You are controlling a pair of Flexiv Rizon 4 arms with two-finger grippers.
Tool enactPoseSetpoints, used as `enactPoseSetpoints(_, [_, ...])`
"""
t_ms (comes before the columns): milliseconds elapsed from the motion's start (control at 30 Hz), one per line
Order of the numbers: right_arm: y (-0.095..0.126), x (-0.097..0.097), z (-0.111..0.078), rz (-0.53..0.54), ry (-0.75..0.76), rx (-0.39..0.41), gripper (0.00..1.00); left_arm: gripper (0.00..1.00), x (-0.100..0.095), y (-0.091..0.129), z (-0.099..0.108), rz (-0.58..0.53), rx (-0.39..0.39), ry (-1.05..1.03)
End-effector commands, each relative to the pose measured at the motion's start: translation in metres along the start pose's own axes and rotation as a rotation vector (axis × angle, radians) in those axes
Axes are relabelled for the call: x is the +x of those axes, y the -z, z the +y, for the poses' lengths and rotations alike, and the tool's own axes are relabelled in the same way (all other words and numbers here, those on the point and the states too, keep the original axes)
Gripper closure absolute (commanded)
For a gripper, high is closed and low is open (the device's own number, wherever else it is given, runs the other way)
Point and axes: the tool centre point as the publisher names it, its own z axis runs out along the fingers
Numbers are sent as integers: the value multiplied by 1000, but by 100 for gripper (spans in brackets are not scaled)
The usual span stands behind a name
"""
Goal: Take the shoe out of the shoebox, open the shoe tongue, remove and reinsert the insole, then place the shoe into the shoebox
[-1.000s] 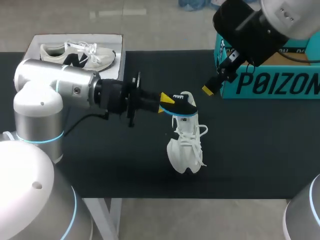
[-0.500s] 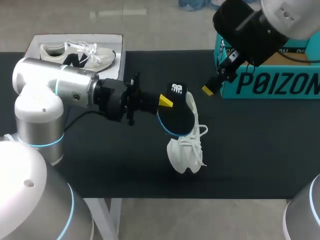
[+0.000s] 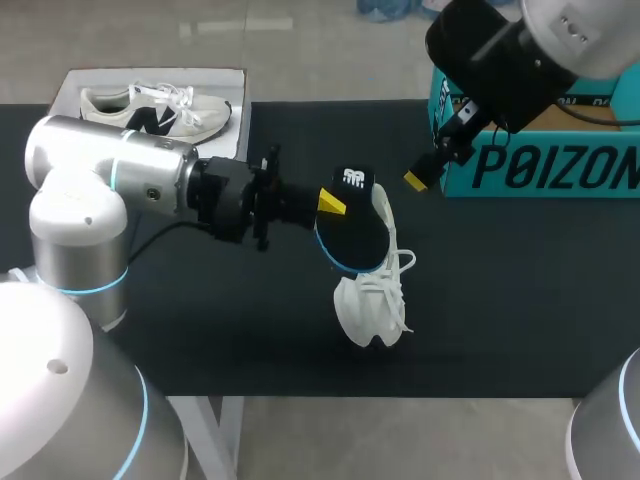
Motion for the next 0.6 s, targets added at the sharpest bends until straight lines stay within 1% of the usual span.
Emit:
enactPoseSetpoints(33, [-1,0,3,0,-1,5,0,100,0,-1,1,2,1,-1])
enactPoseSetpoints(167, [-1,0,3,0,-1,5,0,100,0,-1,1,2,1,-1])
enactPoseSetpoints(200, [-1,0,3,0,-1,5,0,100,-16,3,7,-37,-1,-148])
enactPoseSetpoints(233, [-1,0,3,0,-1,5,0,100,-24,5,9,-46,-2,-231])
enactPoseSetpoints(300, [-1,0,3,0,-1,5,0,100,-35,8,10,21,-25,-347])
enactPoseSetpoints(333, [-1,0,3,0,-1,5,0,100,-40,8,6,15,-47,-442])
enactPoseSetpoints(400, [-1,0,3,0,-1,5,0,100,-43,9,8,53,-63,-533])
enactPoseSetpoints(467, [-1,0,3,0,-1,5,0,100,-42,13,7,37,-102,-598])
enactPoseSetpoints(500, [-1,0,3,0,-1,5,0,100,-40,14,7,47,-111,-622])
enactPoseSetpoints(567, [-1,0,3,0,-1,5,0,100,-36,14,6,69,-114,-680])
enactPoseSetpoints(600, [-1,0,3,0,-1,5,0,100,-34,13,6,93,-102,-718])
